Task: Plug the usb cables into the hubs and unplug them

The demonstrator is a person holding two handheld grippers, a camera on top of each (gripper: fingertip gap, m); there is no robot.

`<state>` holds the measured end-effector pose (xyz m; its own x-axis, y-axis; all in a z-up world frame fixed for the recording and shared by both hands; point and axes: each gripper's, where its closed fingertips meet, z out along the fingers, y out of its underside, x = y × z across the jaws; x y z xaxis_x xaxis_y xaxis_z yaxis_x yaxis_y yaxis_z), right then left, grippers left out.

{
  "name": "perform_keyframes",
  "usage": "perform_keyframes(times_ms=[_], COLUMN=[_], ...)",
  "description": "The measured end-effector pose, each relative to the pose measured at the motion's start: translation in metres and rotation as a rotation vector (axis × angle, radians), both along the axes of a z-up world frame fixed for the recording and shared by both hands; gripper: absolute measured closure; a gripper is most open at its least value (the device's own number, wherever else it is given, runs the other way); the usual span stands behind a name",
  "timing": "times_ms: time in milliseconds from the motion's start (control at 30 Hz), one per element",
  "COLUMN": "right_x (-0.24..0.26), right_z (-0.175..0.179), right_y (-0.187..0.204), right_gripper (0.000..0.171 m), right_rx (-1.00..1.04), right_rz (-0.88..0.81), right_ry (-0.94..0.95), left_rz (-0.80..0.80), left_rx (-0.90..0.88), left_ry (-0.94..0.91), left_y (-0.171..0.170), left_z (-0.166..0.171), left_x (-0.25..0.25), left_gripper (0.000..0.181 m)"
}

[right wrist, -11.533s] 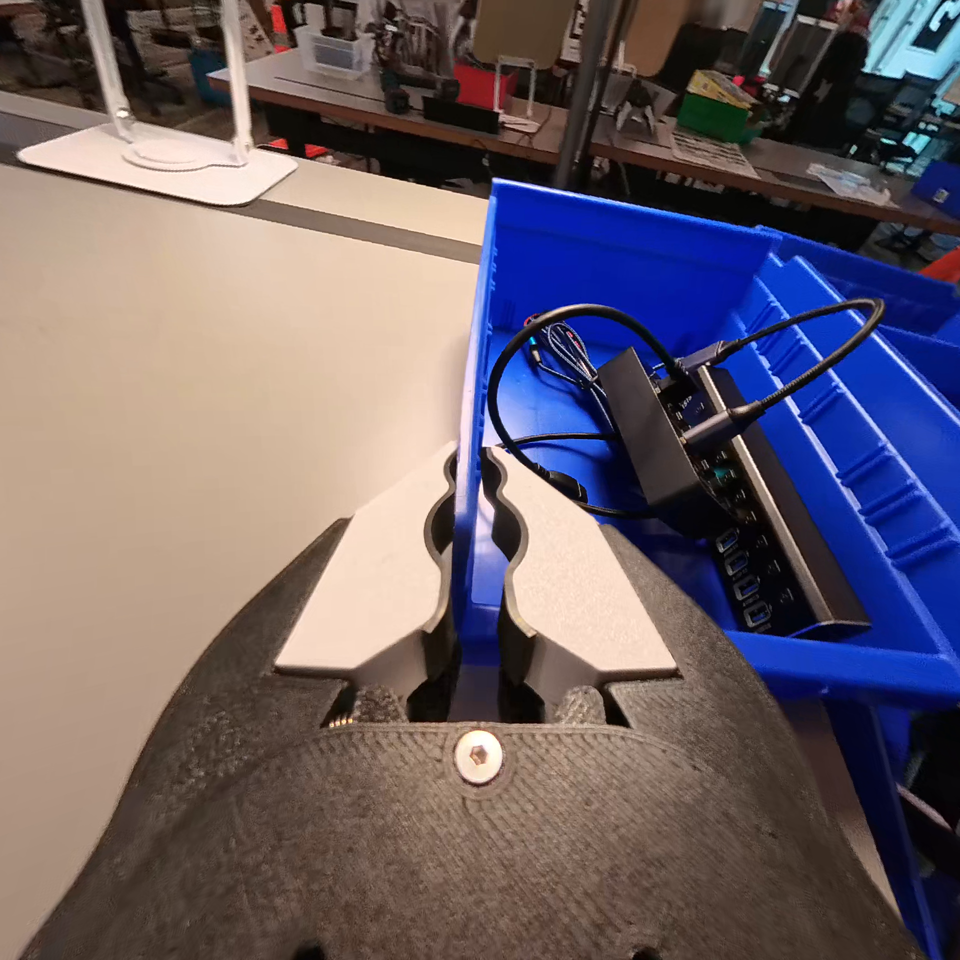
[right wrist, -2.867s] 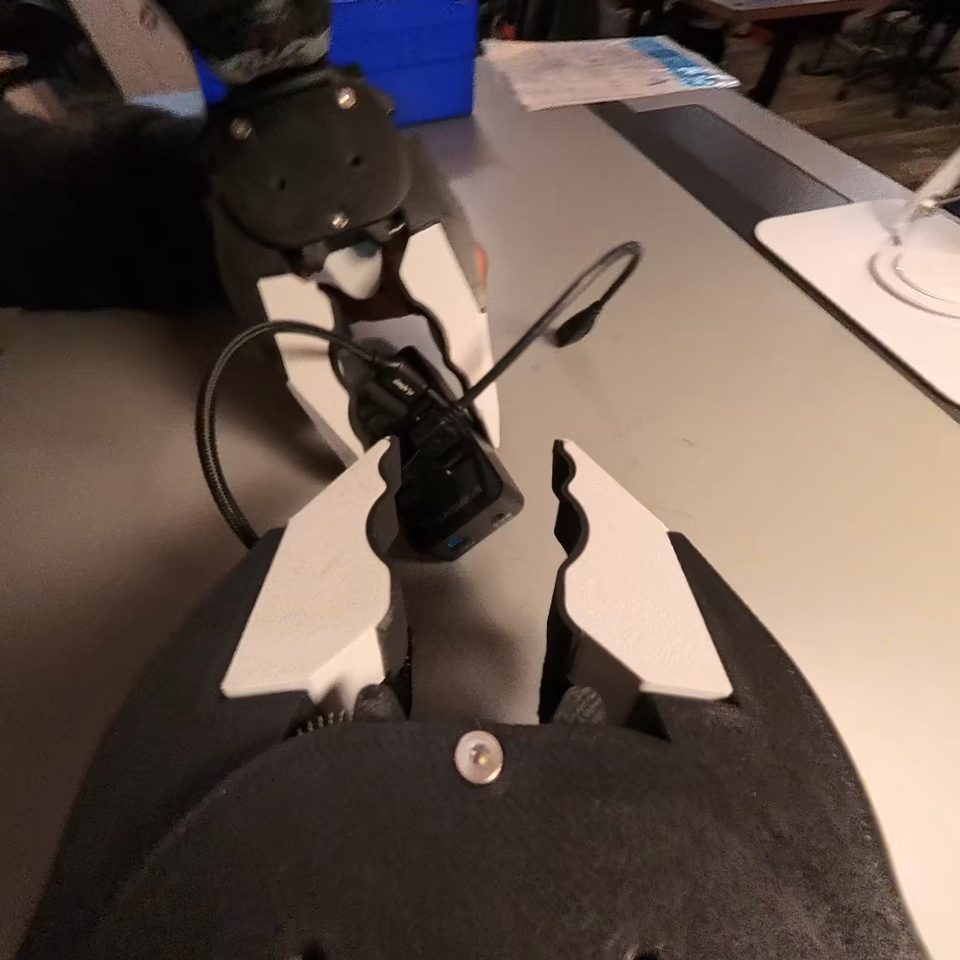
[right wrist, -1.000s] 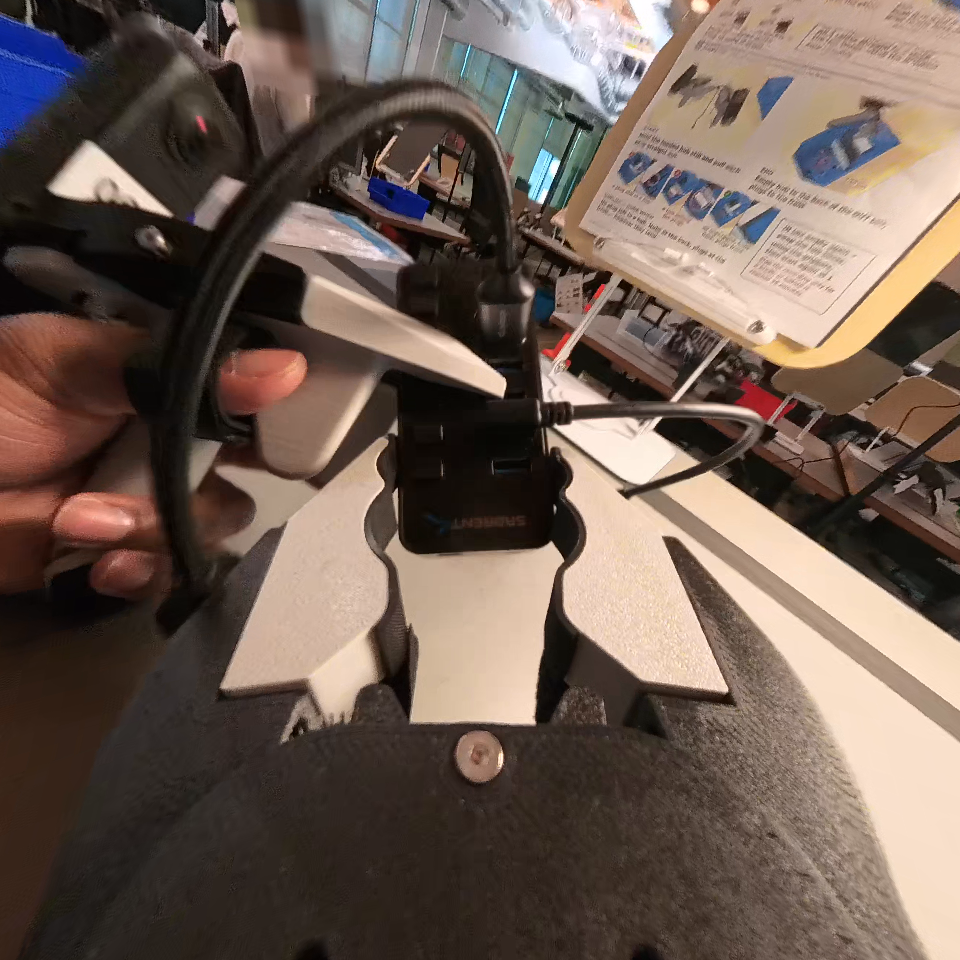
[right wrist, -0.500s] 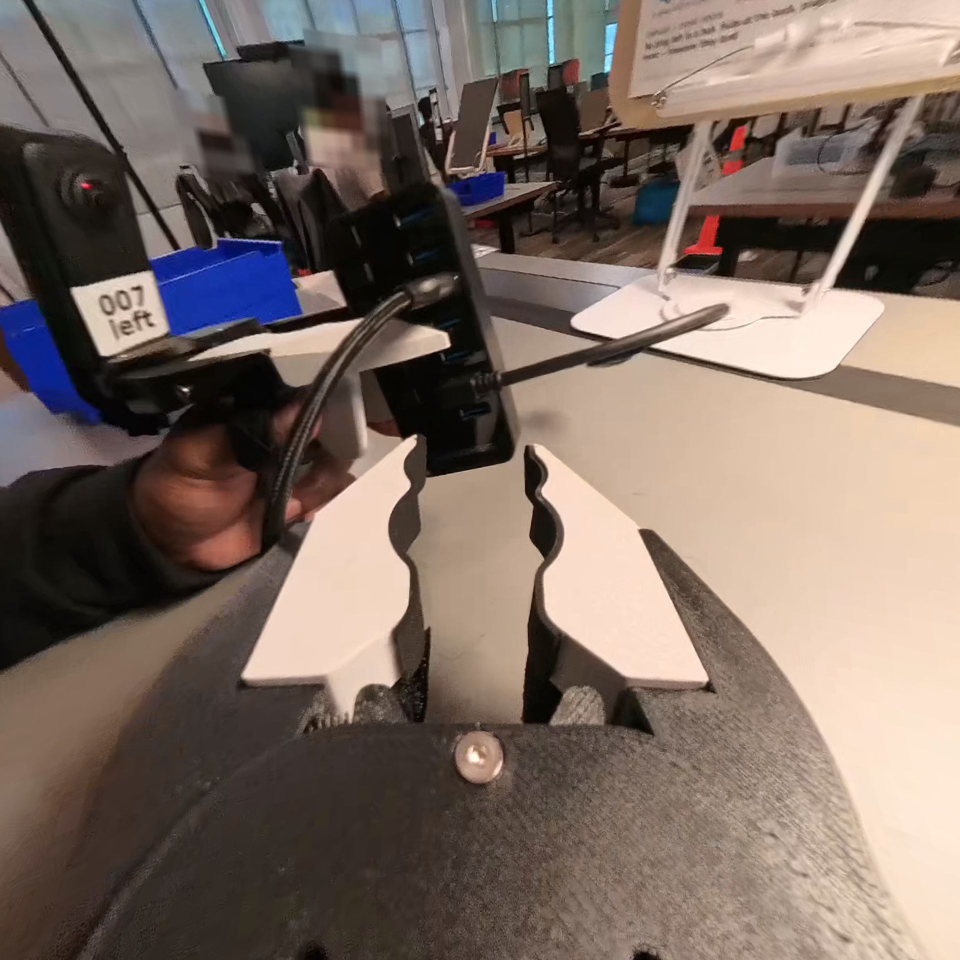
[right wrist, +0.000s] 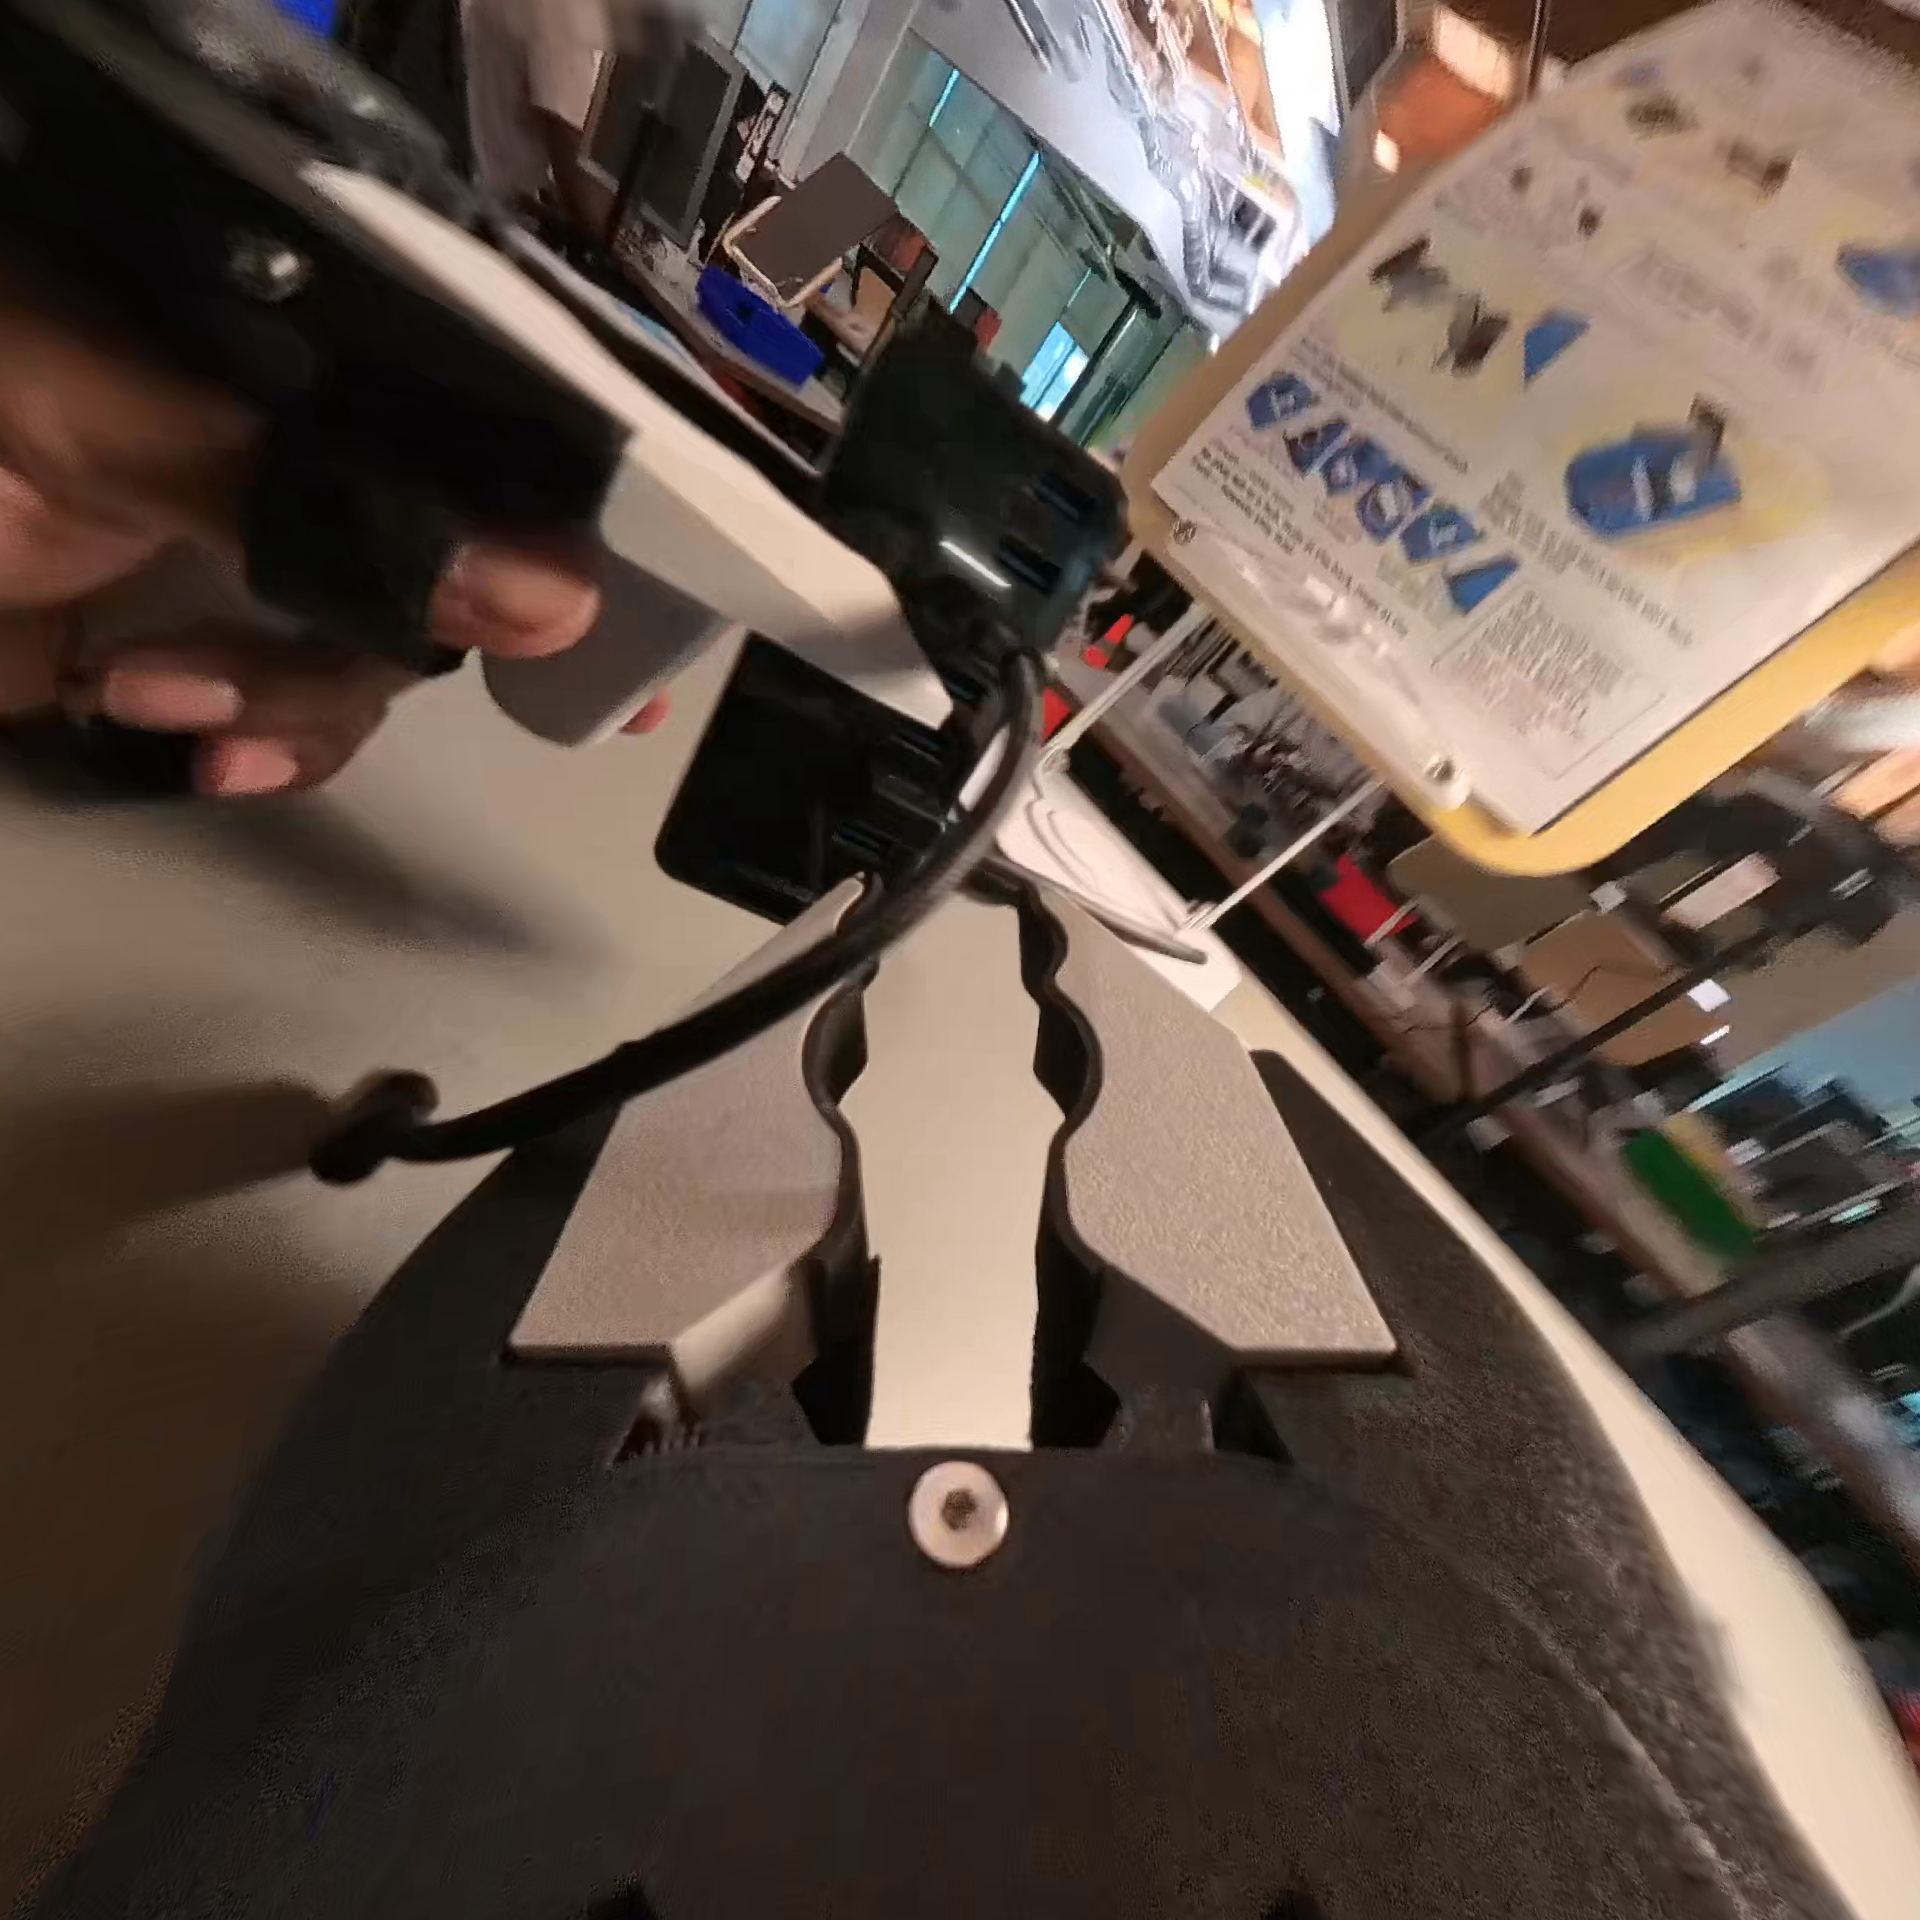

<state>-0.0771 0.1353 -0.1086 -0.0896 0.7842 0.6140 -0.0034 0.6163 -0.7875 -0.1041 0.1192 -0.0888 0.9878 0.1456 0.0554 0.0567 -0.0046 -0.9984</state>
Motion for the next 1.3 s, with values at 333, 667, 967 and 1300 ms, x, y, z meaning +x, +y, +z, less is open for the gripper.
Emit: perform_keyframes(times_ms=[333, 667, 967, 1300], right_x=[-0.007, 0.001, 0.016, 0.015], right_z=[0.003, 0.013, 0.013, -0.002], right_y=[0.023, 0.042, -0.006, -0.007], right_gripper=[0.146, 0.148, 0.130, 0.165], right_rx=[0.066, -0.347, -0.683, -0.423], right_rz=[-0.005, 0.055, 0.234, 0.079], right_ry=[0.047, -0.029, -0.226, -0.201], left_rz=[0.044, 0.093, 0.090, 0.055], left_rx=[-0.082, -0.095, -0.131, -0.176], left_ry=[0.163, 0.348, 0.454, 0.572], left_y=[0.002, -0.004, -0.002, 0.006], left_z=[-0.007, -0.003, -0.004, -0.010], left_x=[-0.007, -0.013, -0.003, 0.014], left_gripper=[0.152, 0.153, 0.153, 0.153])
